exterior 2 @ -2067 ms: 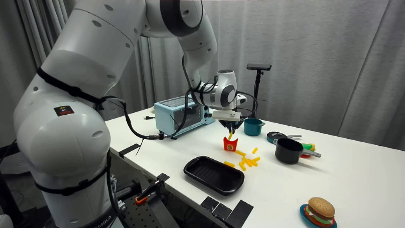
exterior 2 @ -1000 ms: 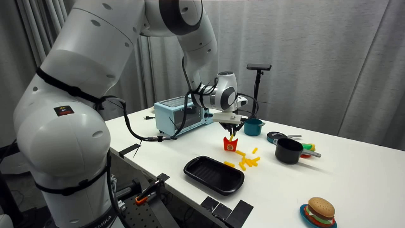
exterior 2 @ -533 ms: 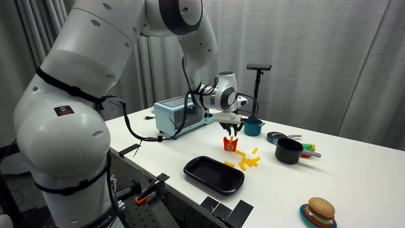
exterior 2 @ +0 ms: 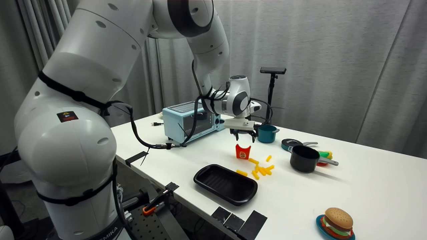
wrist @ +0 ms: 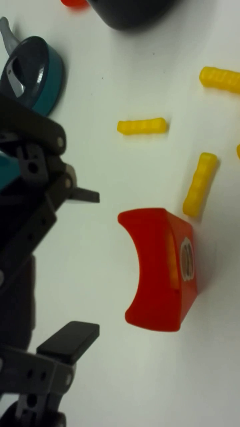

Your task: Put a plastic french fry in the red packet

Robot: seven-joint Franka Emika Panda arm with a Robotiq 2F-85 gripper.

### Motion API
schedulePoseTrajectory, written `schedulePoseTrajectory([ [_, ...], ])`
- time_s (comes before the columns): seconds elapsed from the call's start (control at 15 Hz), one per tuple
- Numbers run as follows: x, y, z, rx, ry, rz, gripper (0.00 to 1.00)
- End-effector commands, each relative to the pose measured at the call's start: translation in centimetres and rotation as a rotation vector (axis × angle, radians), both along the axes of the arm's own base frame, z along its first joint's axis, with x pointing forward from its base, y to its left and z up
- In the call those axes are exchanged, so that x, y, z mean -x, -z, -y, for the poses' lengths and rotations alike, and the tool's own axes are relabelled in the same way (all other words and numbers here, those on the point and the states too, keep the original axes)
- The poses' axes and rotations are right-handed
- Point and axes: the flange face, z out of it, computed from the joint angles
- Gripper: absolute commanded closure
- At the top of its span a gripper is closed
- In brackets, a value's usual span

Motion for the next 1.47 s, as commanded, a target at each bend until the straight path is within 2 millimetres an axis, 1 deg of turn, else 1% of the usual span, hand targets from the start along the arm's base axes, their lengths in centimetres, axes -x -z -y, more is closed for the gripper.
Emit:
schedulePoseTrajectory([
  [0.0,0.6,-0.9,0.0,-0.002,-0.003,0.016,0.00],
  [0.4,1.1,-2.0,0.2,-0.010,0.001,0.023,0.00],
  [0.73,2.3,-2.3,0.4,-0.011,0.004,0.010,0.00],
  [0.8,1.2,-1.6,0.2,0.001,-0.003,0.002,0.00],
  [1.4,1.3,-1.3,0.2,0.001,-0.003,-0.003,0.00],
])
